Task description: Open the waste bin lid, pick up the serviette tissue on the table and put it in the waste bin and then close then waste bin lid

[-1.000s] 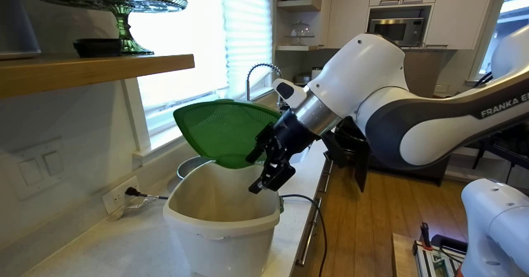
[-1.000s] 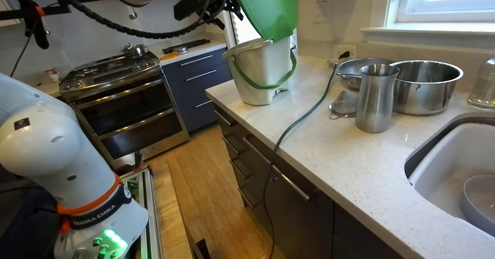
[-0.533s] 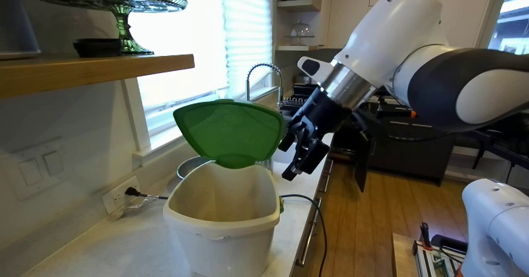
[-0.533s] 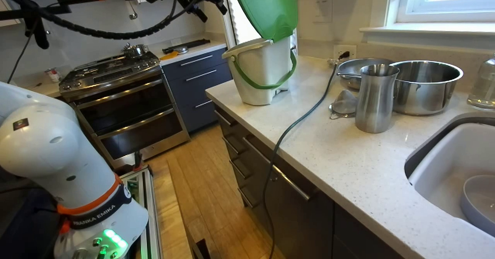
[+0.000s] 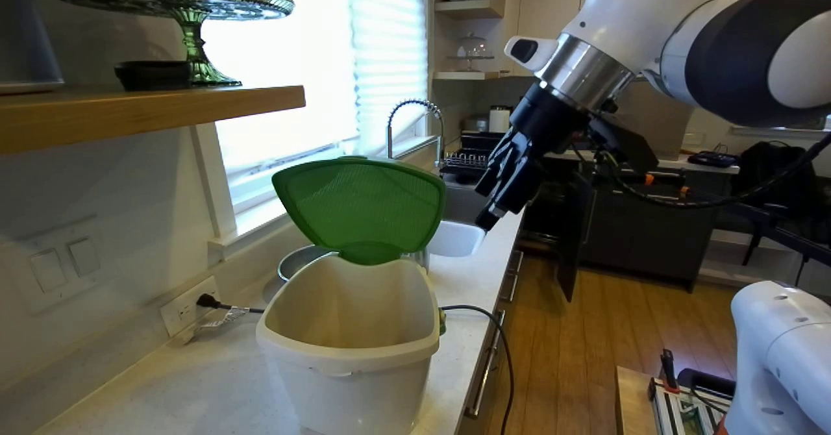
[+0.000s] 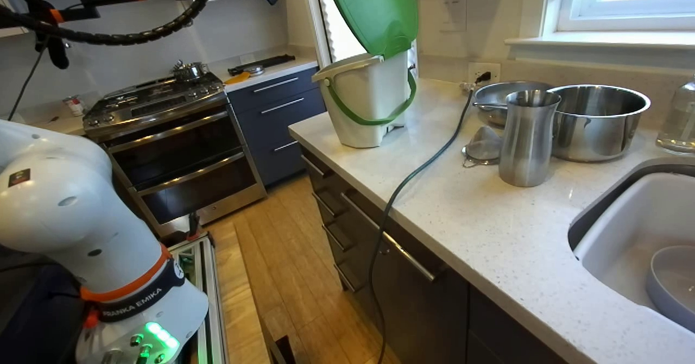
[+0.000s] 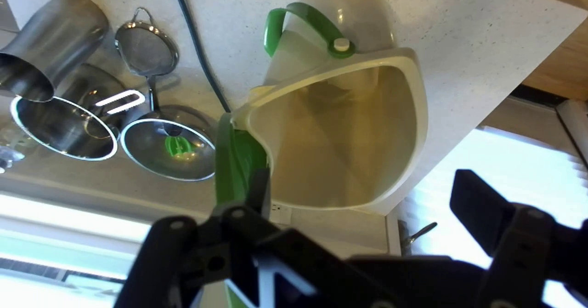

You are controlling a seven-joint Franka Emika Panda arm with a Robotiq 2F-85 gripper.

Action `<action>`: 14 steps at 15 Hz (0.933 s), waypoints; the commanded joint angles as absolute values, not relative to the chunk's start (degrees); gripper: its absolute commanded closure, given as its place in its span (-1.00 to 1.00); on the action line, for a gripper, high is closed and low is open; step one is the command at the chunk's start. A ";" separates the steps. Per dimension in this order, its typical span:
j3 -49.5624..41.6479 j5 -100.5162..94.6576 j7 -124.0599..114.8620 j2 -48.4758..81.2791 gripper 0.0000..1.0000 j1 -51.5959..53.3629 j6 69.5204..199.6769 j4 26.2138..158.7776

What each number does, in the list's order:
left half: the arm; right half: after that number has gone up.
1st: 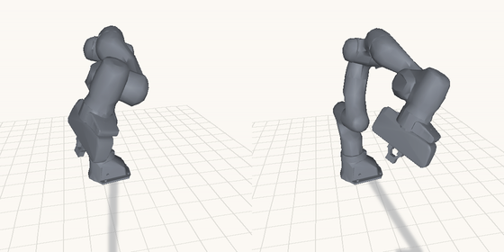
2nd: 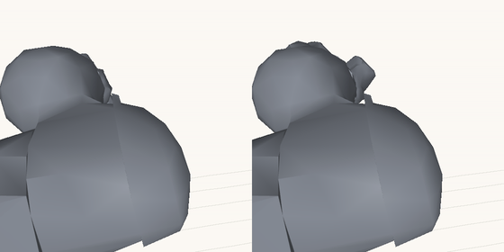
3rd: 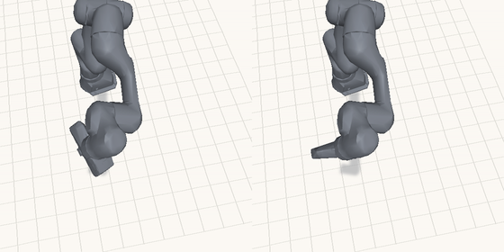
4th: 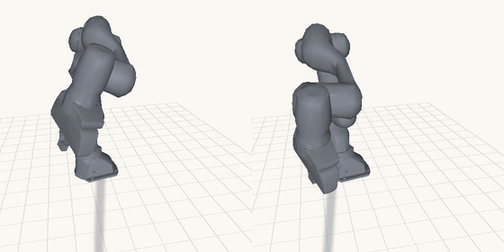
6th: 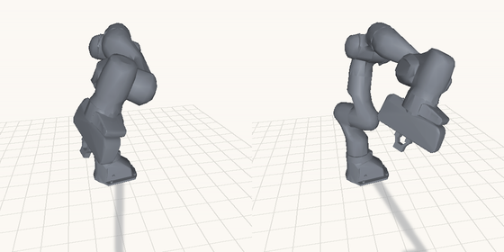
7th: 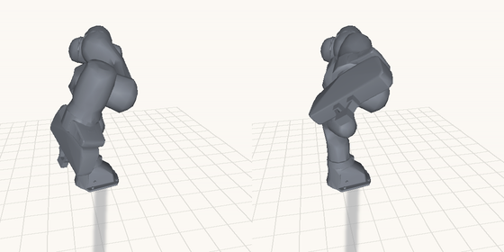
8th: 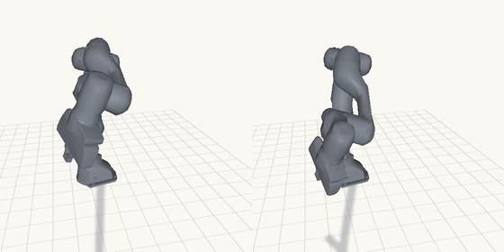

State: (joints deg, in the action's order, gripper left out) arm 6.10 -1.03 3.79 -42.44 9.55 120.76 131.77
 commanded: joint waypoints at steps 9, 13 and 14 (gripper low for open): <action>0.64 0.58 11.80 -32.58 -1.00 9.04 130.35 124.90; -1.58 8.21 16.20 -28.54 -1.00 12.90 130.22 123.47; -1.90 10.29 17.37 -27.87 -1.00 13.69 129.14 122.86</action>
State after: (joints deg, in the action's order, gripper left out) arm 0.11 4.89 13.65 -30.56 10.35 130.95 125.05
